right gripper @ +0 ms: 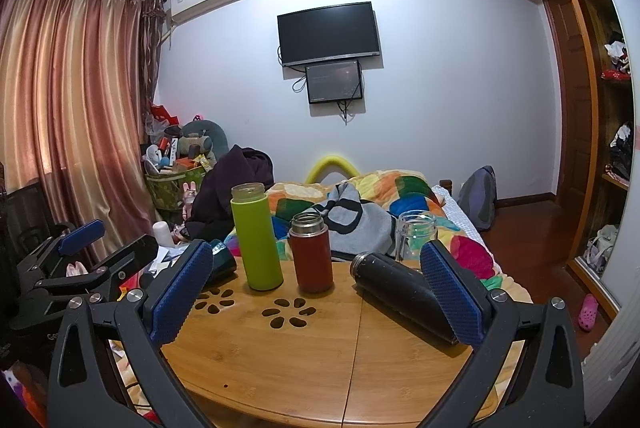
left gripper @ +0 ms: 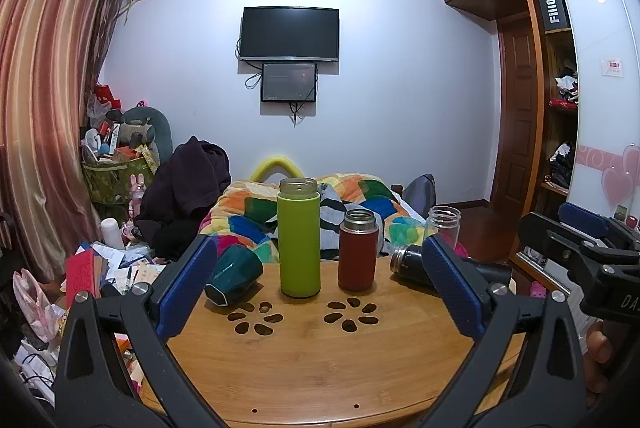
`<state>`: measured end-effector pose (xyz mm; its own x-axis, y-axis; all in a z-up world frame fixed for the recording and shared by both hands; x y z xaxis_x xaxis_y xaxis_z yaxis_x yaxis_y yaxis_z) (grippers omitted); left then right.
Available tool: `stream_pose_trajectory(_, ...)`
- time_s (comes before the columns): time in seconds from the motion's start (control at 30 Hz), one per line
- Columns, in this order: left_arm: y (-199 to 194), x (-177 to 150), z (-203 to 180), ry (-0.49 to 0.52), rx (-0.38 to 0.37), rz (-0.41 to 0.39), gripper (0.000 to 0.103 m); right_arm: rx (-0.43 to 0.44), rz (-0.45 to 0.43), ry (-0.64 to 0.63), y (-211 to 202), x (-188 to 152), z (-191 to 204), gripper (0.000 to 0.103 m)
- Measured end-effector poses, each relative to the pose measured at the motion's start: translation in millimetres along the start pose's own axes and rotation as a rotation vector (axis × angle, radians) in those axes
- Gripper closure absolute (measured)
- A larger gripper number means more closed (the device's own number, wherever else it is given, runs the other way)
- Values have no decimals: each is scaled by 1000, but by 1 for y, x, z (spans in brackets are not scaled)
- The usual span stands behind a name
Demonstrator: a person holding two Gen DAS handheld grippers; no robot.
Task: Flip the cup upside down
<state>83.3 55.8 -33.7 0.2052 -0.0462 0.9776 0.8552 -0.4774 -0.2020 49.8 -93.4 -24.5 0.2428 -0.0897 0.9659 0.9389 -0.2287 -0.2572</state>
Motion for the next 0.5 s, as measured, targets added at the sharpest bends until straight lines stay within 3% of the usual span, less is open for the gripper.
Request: stream_pose_trajectory(0.5, 1, 0, 7, -19, 3, 6, 0, 2, 8, 2, 3, -1, -4, 0)
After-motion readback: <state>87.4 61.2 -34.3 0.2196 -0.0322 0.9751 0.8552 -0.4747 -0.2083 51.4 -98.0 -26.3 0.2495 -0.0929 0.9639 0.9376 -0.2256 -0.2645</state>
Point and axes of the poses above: each gripper's, at about its wrist camera, not at the fingertips, and y roughly the way its jaws point, z to its left, x to its top, the point moved 6 cm from there along y, roughly the way its jaws point, and after that the axes turned 15 degrees about -x, right-handed, at the moved point
